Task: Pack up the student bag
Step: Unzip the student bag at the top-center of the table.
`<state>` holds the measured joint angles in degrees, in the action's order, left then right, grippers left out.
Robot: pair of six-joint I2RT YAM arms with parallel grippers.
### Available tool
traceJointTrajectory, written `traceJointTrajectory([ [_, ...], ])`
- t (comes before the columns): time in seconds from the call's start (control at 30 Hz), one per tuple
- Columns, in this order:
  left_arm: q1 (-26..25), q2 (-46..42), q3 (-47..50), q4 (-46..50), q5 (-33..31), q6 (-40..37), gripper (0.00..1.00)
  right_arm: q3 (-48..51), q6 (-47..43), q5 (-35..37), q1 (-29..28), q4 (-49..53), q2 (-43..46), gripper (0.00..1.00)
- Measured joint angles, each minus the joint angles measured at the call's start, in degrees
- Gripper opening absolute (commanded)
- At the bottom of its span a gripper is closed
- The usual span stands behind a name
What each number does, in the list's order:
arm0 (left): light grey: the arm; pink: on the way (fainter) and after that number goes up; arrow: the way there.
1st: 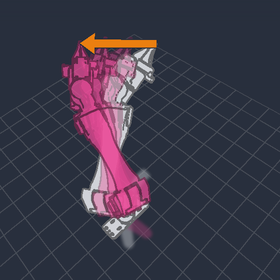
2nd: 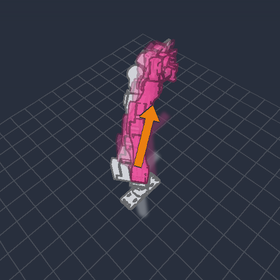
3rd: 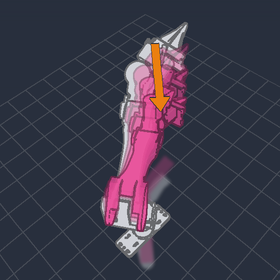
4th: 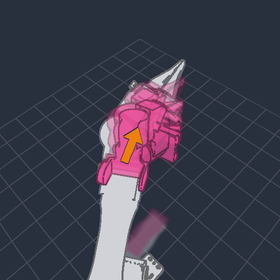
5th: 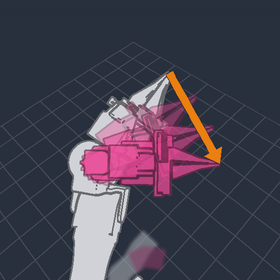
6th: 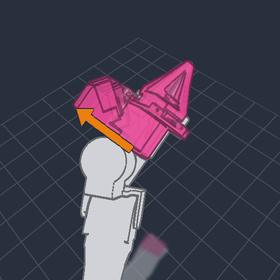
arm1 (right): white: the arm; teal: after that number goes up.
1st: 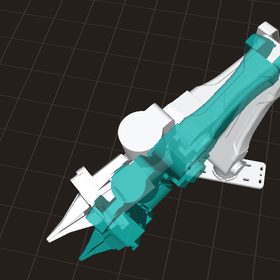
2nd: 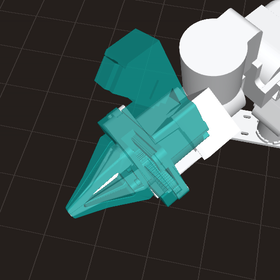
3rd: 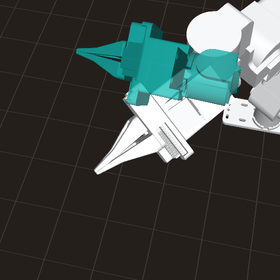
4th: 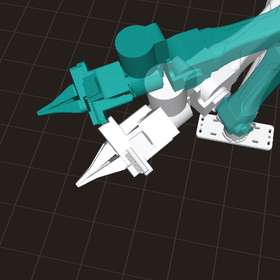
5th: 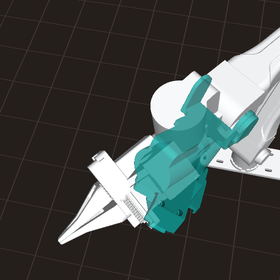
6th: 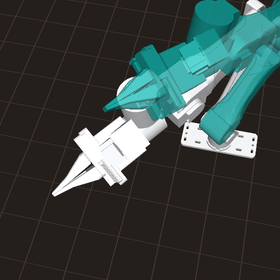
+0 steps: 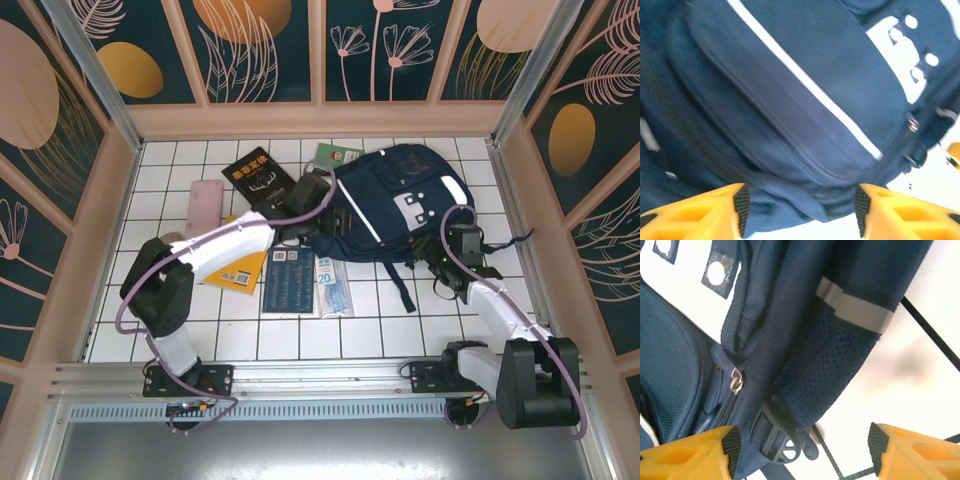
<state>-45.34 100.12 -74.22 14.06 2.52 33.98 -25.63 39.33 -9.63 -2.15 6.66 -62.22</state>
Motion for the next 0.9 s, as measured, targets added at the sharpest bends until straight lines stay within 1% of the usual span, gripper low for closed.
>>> traceJointTrajectory([
  [0.1,-4.8,-0.7,4.0,-3.0,-0.4,2.6,0.52,1.9,1.3,-3.8,3.7,-4.4,-2.1,0.66],
  [0.2,-9.5,-0.5,5.6,-4.2,-1.5,3.8,0.50,3.2,2.1,-6.8,6.7,-7.4,-5.1,0.65],
  [0.33,-14.9,2.4,5.1,-7.4,-2.7,4.0,0.41,3.8,2.8,-9.8,8.9,-11.5,-7.8,0.63],
  [0.4,-16.4,5.2,4.6,-8.9,-2.8,4.4,0.37,3.8,2.8,-11.0,10.0,-13.9,-9.4,0.65],
  [0.43,-16.7,6.9,4.3,-9.6,-2.8,4.7,0.32,3.8,2.8,-11.6,10.5,-15.0,-10.4,0.65],
  [0.47,-16.7,8.4,4.1,-10.2,-2.9,5.3,0.28,3.8,2.8,-11.9,10.8,-15.7,-11.2,0.62],
  [0.5,-16.7,10.1,4.0,-10.8,-3.3,5.7,0.26,3.8,2.7,-12.4,11.1,-16.4,-12.1,0.55],
  [0.53,-16.5,11.6,4.0,-11.0,-4.0,6.2,0.26,3.8,2.6,-13.0,11.3,-17.1,-12.9,0.48],
  [0.57,-16.5,12.8,4.0,-11.0,-4.9,6.6,0.25,3.8,2.2,-13.4,11.4,-17.4,-13.4,0.38],
  [0.6,-16.4,13.9,3.9,-10.8,-6.2,6.9,0.24,3.8,1.7,-13.9,11.4,-17.7,-13.7,0.24],
  [0.63,-16.2,14.8,3.6,-10.3,-7.7,7.1,0.24,3.8,1.5,-14.5,11.4,-17.9,-13.8,0.12],
  [0.7,-15.8,15.7,3.0,-9.6,-10.2,7.3,0.24,3.5,1.2,-15.6,11.4,-18.1,-13.7,0.00],
  [0.77,-14.9,15.7,2.3,-9.5,-11.9,7.3,0.25,3.2,1.2,-16.0,11.2,-17.7,-13.0,0.00],
  [0.9,-12.0,15.7,0.6,-9.4,-13.7,7.5,0.26,2.0,1.1,-16.0,9.4,-14.4,-8.3,0.00],
])
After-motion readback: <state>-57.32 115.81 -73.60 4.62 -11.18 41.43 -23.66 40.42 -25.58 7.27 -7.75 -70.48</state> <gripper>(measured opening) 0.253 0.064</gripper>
